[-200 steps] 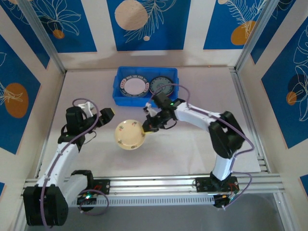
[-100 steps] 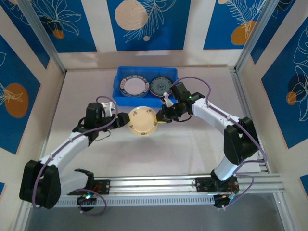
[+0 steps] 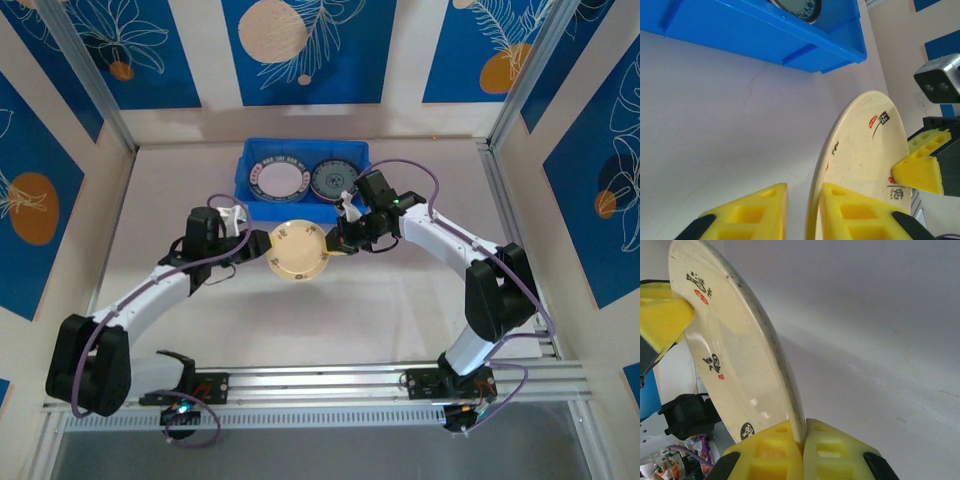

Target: Place the plates into the plastic bin on the countertop

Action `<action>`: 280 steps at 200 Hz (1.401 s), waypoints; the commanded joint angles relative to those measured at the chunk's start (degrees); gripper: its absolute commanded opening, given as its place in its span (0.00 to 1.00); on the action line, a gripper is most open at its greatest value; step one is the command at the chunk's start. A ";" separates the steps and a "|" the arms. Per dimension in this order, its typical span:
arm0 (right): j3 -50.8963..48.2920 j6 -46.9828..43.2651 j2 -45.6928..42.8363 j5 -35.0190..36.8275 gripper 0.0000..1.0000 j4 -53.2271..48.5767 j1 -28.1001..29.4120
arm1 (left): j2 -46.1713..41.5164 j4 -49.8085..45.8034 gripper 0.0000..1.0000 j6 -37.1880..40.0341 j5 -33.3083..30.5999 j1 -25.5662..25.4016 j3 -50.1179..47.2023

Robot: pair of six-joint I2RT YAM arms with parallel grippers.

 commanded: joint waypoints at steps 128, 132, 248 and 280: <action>1.61 4.88 -3.91 10.02 0.41 3.66 -6.03 | 6.53 -1.71 0.00 0.60 -1.92 -0.94 11.37; 0.76 5.63 -4.94 10.86 0.41 4.48 -7.07 | 6.97 -1.86 0.00 0.60 -2.25 -0.94 12.36; -5.67 13.06 -11.89 10.62 0.40 13.11 -21.99 | 33.46 -7.22 0.00 -2.94 -13.20 -1.10 45.16; -3.34 12.89 -9.63 10.60 0.40 12.85 -22.17 | 39.30 -6.08 0.00 -4.25 -14.65 -1.20 50.41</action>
